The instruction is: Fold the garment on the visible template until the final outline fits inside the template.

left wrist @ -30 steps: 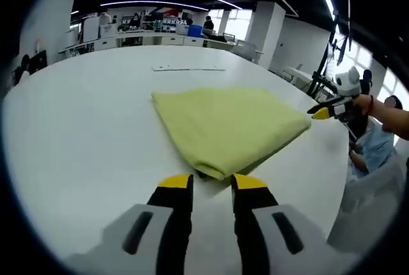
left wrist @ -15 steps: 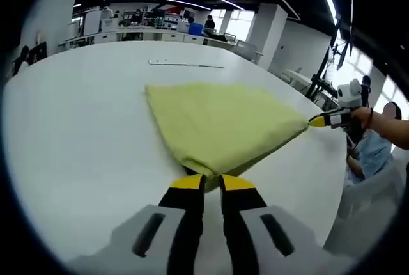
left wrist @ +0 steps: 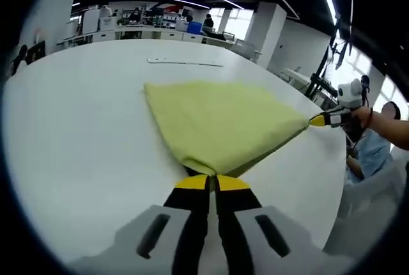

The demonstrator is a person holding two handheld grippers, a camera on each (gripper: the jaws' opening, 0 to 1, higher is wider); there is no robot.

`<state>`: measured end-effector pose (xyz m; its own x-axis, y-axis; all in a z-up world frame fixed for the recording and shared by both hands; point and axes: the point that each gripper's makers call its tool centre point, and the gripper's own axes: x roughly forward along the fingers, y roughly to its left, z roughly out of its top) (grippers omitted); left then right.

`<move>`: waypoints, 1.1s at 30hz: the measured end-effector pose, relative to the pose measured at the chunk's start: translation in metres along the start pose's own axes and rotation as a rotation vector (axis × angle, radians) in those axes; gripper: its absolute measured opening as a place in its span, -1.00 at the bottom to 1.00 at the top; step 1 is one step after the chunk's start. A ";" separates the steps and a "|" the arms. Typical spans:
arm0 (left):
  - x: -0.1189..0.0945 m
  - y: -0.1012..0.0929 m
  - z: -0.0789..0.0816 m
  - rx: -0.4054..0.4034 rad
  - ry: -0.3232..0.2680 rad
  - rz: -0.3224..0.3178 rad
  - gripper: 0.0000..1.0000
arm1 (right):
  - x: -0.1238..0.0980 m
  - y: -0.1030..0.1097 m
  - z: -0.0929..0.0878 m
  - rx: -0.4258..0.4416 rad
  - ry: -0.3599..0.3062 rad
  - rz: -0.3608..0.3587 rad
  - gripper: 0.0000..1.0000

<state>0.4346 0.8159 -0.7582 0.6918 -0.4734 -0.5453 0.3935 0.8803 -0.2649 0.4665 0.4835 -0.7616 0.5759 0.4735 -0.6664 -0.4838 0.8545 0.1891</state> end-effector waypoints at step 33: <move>-0.016 0.015 -0.011 0.101 0.063 0.026 -1.00 | -0.008 -0.008 -0.005 0.009 0.023 -0.022 -1.00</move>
<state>0.4224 0.8375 -0.7624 0.6644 -0.4448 -0.6007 0.4370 0.8832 -0.1706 0.4628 0.4717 -0.7610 0.5706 0.4498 -0.6871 -0.4652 0.8665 0.1809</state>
